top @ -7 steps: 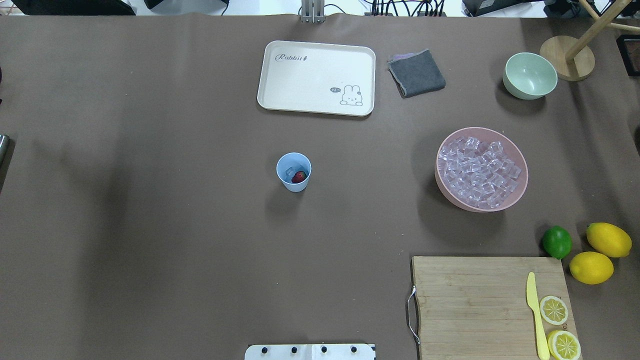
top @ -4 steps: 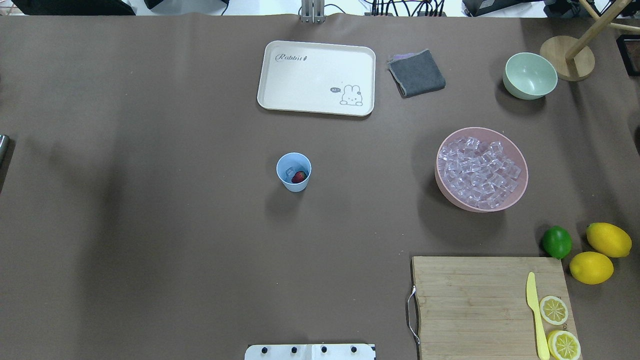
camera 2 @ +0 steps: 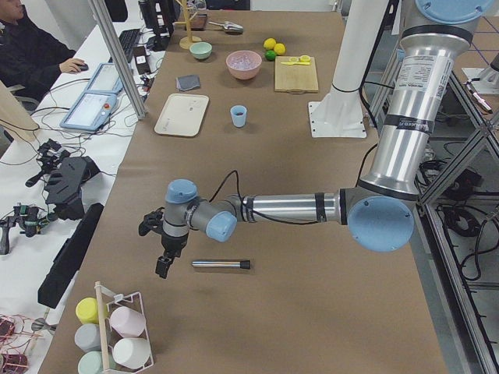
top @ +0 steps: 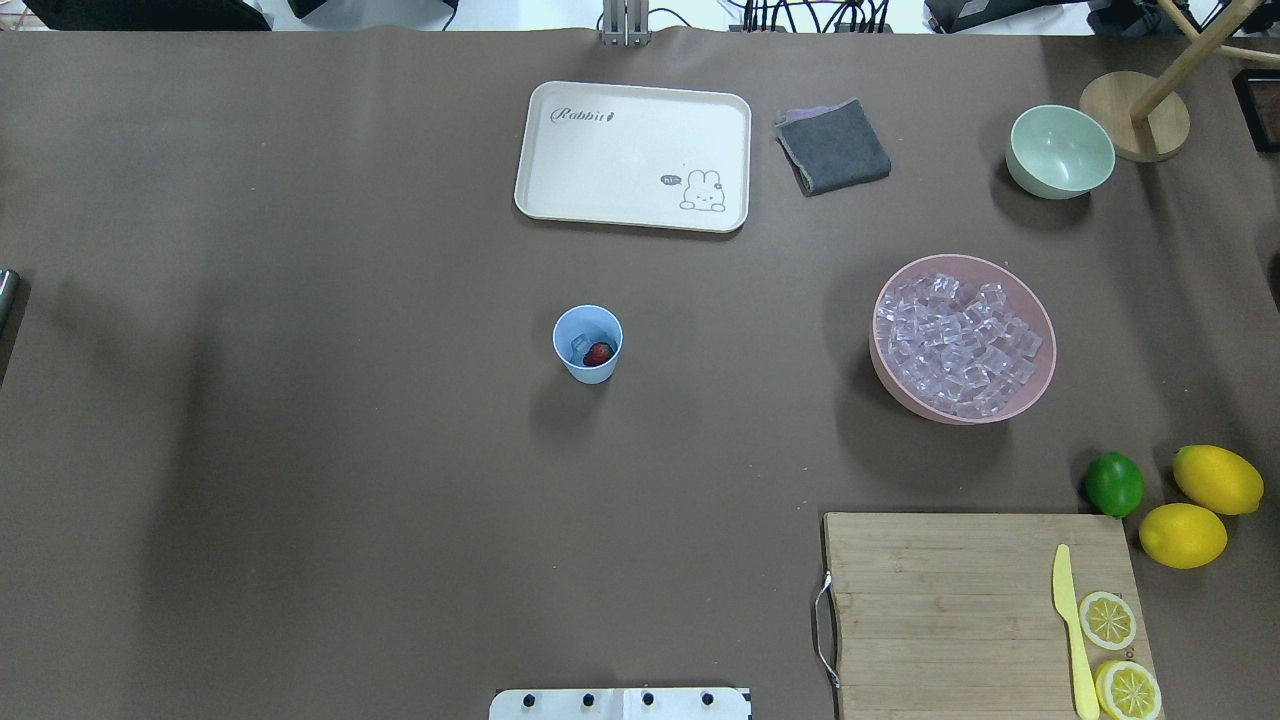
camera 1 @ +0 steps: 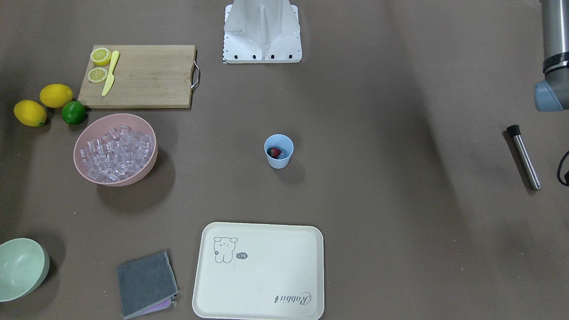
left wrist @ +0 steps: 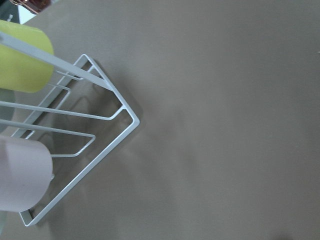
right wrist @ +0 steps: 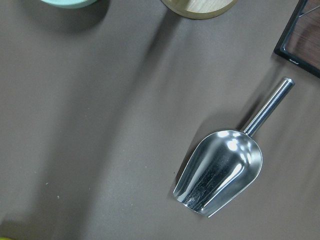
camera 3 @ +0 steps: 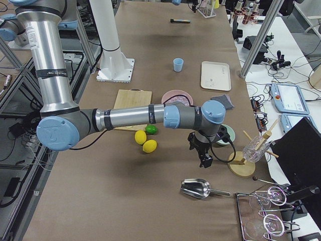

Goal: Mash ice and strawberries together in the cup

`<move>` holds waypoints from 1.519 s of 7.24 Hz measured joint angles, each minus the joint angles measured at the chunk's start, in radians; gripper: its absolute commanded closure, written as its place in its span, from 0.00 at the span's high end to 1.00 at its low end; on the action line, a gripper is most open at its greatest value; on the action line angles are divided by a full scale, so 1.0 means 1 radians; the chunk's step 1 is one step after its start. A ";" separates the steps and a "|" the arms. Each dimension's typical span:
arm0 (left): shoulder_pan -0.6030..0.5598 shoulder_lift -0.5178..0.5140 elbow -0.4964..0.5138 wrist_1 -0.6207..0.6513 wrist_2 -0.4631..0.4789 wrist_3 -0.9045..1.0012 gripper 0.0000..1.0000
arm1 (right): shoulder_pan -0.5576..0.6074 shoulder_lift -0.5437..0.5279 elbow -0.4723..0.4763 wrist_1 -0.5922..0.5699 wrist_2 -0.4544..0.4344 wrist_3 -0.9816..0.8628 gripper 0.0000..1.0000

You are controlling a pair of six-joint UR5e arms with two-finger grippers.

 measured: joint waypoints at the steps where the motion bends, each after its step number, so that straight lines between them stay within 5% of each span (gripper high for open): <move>1: 0.000 0.016 0.014 -0.040 -0.045 -0.079 0.98 | 0.000 -0.004 0.001 -0.001 0.000 -0.001 0.99; 7: 0.041 0.040 0.061 -0.175 -0.214 -0.336 0.96 | 0.001 -0.002 0.015 -0.001 -0.001 -0.004 0.99; 9: 0.055 0.027 0.079 -0.174 -0.253 -0.342 0.87 | 0.001 0.001 0.016 -0.001 -0.002 -0.004 0.99; 11: 0.061 0.019 0.097 -0.176 -0.268 -0.342 0.67 | 0.001 0.008 0.017 0.000 -0.002 -0.003 0.99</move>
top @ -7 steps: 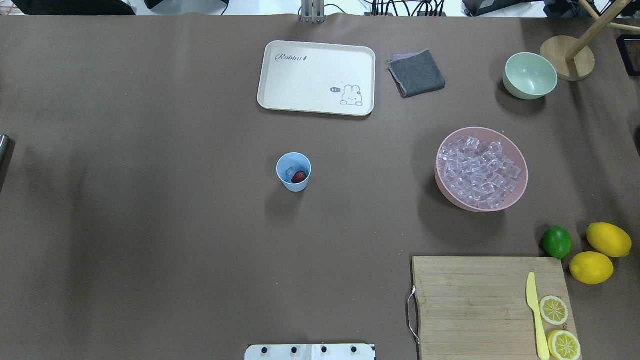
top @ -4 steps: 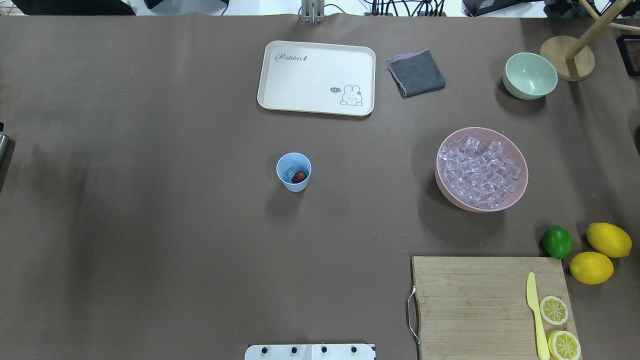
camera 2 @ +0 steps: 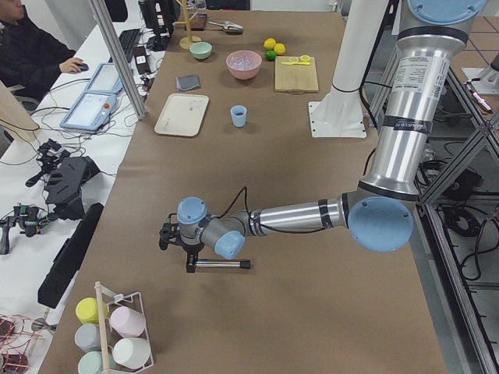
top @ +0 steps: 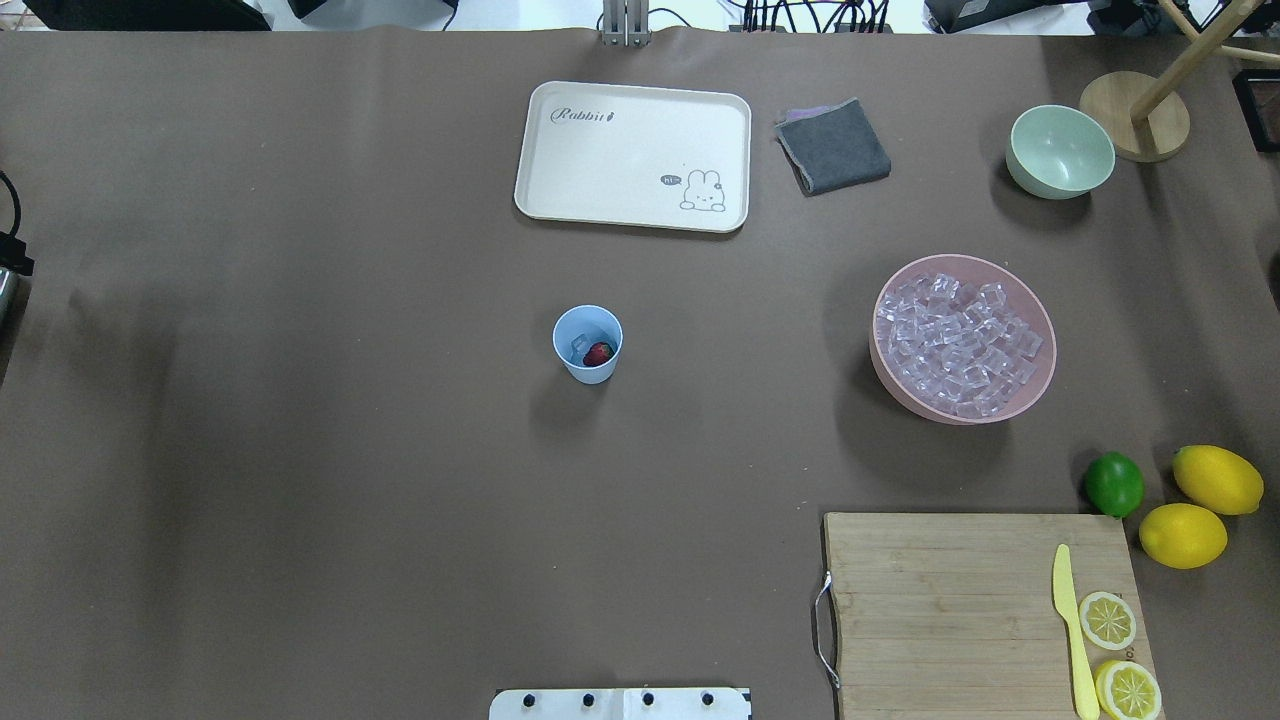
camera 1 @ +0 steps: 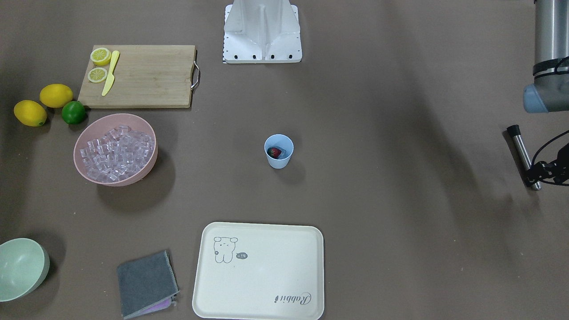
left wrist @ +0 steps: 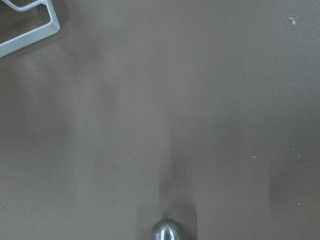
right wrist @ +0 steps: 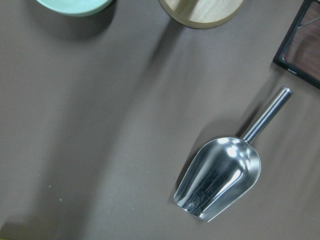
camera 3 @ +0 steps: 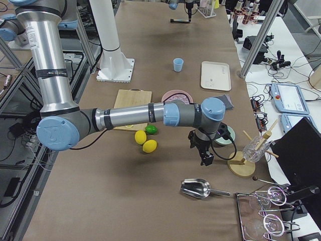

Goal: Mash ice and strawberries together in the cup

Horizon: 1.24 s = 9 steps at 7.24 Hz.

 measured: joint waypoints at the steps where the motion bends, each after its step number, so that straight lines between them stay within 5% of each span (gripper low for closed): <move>1: 0.001 0.000 0.008 -0.001 -0.002 0.002 0.67 | 0.000 0.005 0.000 0.000 -0.001 0.001 0.99; 5: 0.022 0.009 0.022 -0.028 0.001 0.007 0.57 | -0.001 0.012 0.000 0.000 0.001 0.008 0.99; 6: 0.032 0.017 0.030 -0.053 0.004 0.008 0.47 | -0.001 0.012 0.000 0.000 0.002 0.009 0.99; 8: 0.046 0.030 0.037 -0.089 0.006 0.010 0.00 | -0.002 0.013 0.002 0.000 0.002 0.009 0.99; 9: 0.048 0.034 0.034 -0.094 0.007 0.011 0.00 | -0.002 0.012 0.003 0.000 0.002 0.009 0.99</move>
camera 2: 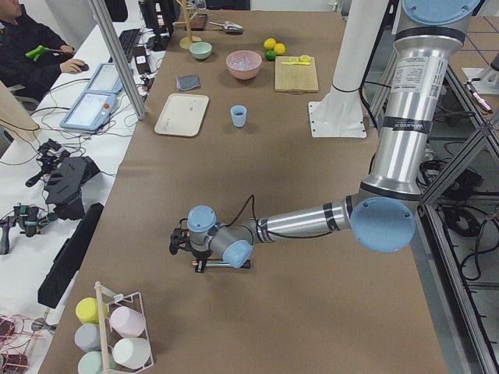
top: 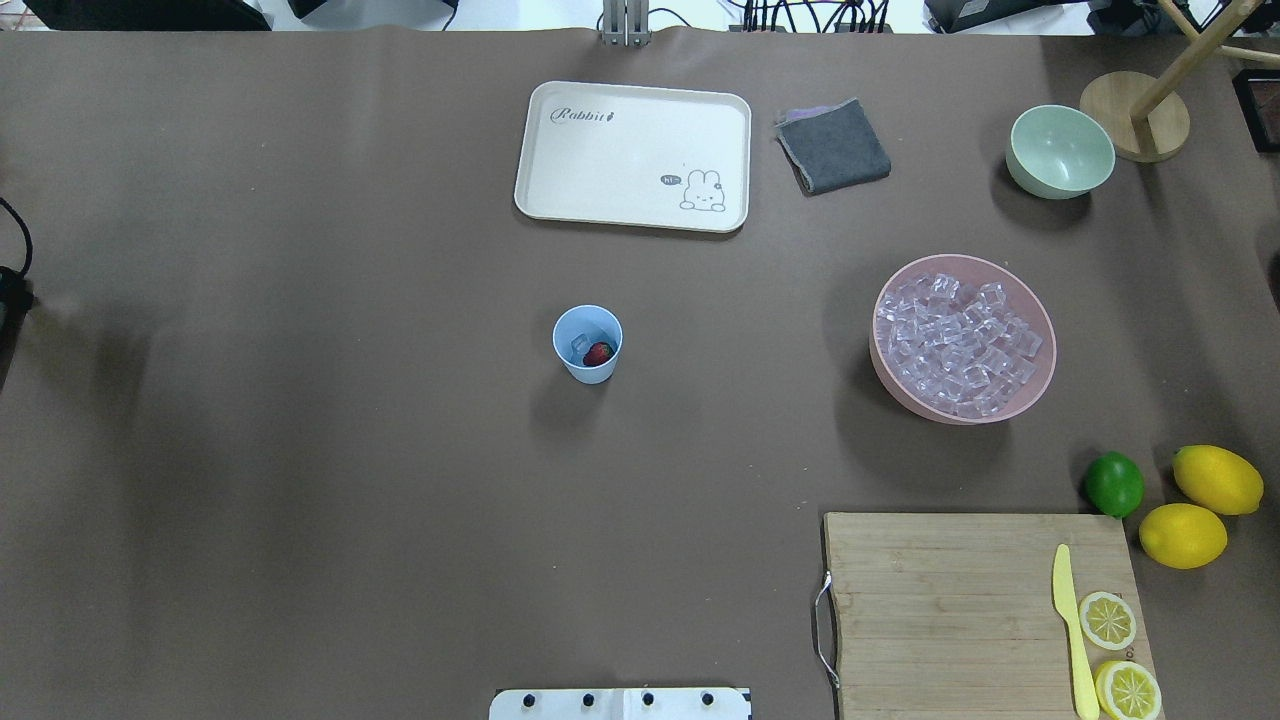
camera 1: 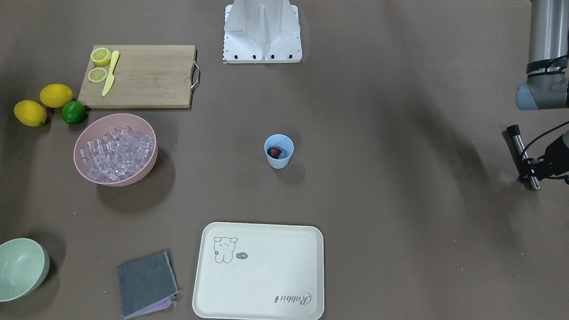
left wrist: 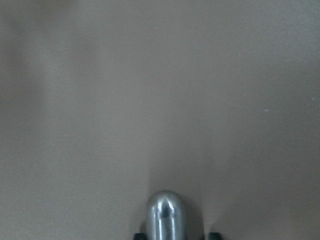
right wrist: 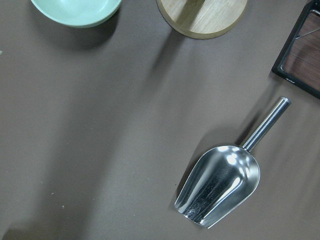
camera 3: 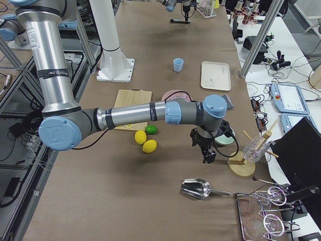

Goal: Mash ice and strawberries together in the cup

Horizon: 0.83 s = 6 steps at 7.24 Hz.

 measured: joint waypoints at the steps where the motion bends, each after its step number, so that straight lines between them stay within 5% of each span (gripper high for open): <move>1: 0.002 0.002 -0.009 0.002 0.001 0.001 0.00 | 0.000 -0.002 0.001 0.000 0.000 0.000 0.99; 6: -0.005 -0.075 -0.171 -0.015 -0.008 0.012 0.00 | 0.002 -0.014 0.016 -0.005 0.008 0.000 0.99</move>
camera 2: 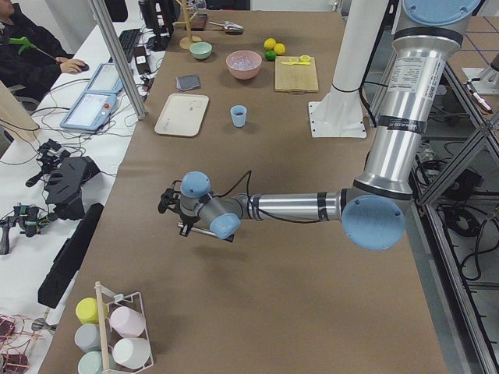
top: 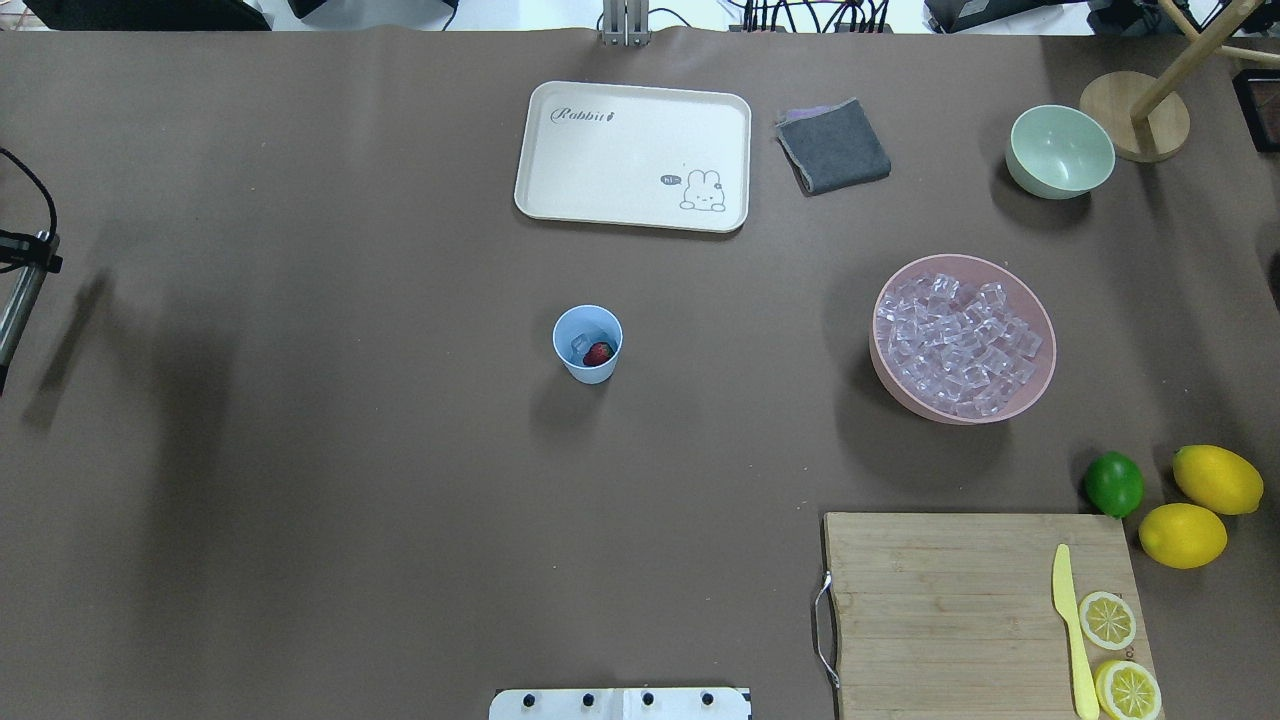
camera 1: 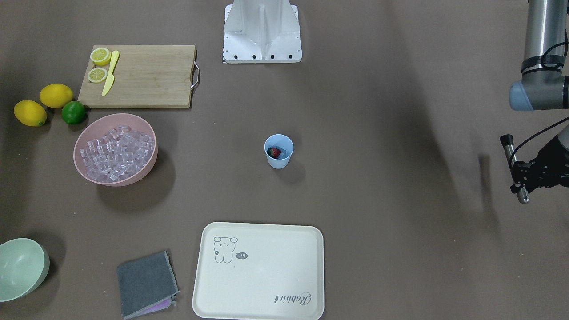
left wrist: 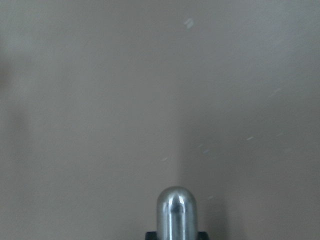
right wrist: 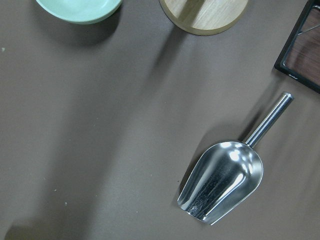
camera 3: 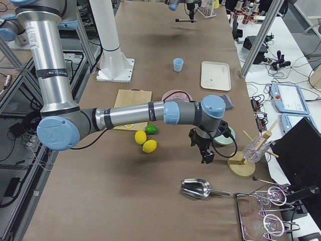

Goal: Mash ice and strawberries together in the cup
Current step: 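Swing the left arm holding the metal rod over the light-blue cup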

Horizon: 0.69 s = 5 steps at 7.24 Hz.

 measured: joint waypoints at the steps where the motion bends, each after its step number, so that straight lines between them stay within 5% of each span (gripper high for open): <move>1: 0.001 -0.064 -0.013 -0.002 0.001 -0.049 0.00 | 0.001 -0.001 0.010 -0.012 0.003 0.000 0.99; 5: 0.095 -0.302 -0.022 -0.189 0.052 -0.162 0.00 | 0.000 0.005 0.132 -0.182 0.007 0.000 0.99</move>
